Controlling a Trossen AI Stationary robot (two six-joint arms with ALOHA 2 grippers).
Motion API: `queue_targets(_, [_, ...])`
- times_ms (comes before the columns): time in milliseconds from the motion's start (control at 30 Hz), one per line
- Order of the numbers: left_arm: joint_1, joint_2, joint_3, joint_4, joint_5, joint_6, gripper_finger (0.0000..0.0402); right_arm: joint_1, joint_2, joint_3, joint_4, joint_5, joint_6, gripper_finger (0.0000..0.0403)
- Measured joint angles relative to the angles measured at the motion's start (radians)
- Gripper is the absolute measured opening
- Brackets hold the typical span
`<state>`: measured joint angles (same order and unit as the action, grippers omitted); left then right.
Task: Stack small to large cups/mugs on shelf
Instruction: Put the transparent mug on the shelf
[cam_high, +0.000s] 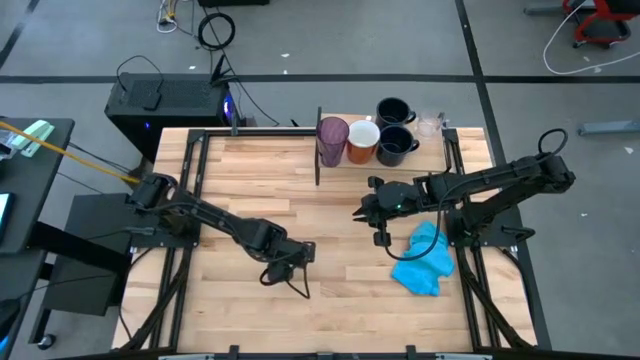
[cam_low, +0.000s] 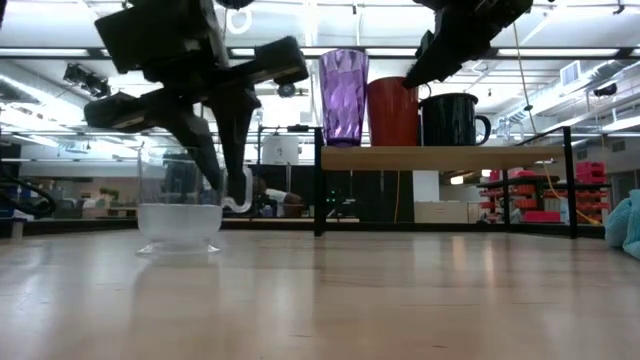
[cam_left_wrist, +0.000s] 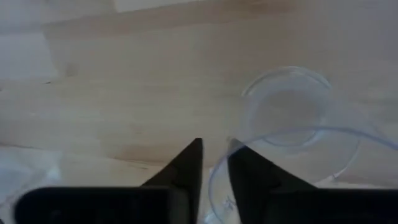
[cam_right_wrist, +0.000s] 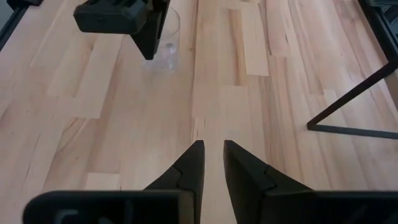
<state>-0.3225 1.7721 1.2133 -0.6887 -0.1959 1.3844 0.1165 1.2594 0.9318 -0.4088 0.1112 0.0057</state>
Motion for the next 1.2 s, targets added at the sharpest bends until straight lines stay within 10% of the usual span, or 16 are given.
queue_targets(400, [-0.016, -0.071, 0.019, 0.000, -0.053, -0.250, 0.0168, 0.000, 0.000, 0.000, 0.010, 0.000, -0.006, 0.0067])
queue_targets(1200, [-0.052, -0.284, -0.136, -0.264, 0.017, -1.362, 0.0110, -0.001, 0.000, 0.000, 0.117, 0.000, -0.028, 0.0067])
